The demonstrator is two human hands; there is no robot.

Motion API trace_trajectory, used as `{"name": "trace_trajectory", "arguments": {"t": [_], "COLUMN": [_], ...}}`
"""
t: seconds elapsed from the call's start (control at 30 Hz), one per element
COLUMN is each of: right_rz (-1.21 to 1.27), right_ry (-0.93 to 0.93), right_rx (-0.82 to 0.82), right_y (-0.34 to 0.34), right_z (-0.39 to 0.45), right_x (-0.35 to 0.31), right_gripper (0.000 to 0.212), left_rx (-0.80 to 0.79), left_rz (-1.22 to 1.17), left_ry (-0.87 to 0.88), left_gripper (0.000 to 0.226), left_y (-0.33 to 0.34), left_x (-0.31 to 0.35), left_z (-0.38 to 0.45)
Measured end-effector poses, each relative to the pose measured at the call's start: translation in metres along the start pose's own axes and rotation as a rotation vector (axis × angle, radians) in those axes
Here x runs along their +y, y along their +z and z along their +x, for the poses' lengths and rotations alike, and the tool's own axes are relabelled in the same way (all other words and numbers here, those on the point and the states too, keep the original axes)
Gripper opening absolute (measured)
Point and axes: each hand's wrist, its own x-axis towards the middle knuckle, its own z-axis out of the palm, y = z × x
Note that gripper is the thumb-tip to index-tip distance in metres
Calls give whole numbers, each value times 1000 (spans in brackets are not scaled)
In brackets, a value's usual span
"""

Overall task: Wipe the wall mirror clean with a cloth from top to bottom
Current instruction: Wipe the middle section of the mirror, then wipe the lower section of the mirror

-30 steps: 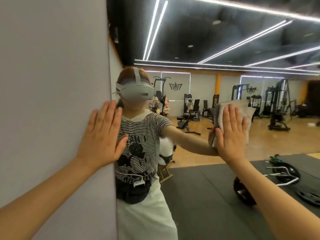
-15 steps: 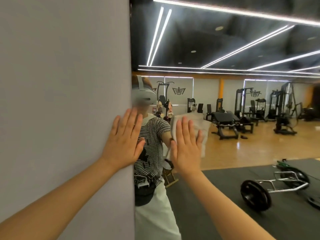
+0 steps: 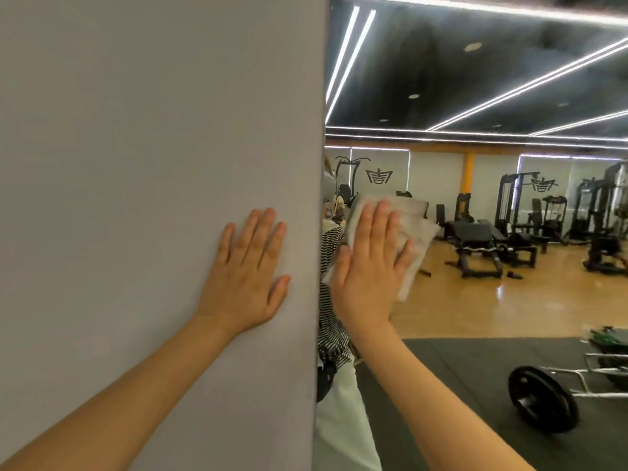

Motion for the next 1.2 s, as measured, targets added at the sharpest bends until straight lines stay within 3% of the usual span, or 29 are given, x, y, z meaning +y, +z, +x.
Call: {"name": "trace_trajectory", "arguments": {"t": [0.13, 0.27, 0.33, 0.47, 0.77, 0.97, 1.07, 1.2], "right_rz": [-50, -105, -146, -144, -28, -62, -108, -145], "right_ry": [-212, -601, -702, -657, -251, -490, -557, -617], "right_rx": [-109, -206, -211, -181, -101, -186, -269, -343], "right_y": [2, -7, -11, -16, -13, -4, -6, -12], "right_z": [-10, -26, -31, -11, 55, -31, -78, -70], "right_x": [-13, 28, 54, 70, 7, 17, 34, 41], "right_gripper": [64, 61, 63, 58, 60, 66, 59, 54], "left_rx": [11, 12, 14, 24, 14, 48, 45, 38], "left_rz": [-14, -24, -28, -11, -2, -16, -12, -17], "left_ry": [-13, 8, 4, -3, -15, -9, -15, -12], "left_gripper": [72, 72, 72, 71, 70, 69, 69, 70], "left_y": [0, -1, 0, -1, -2, -1, 0, -1], "left_x": [0, -2, -3, -1, 0, 0, 0, 0], "left_z": [-1, 0, -1, 1, 1, 1, 0, 1]}}
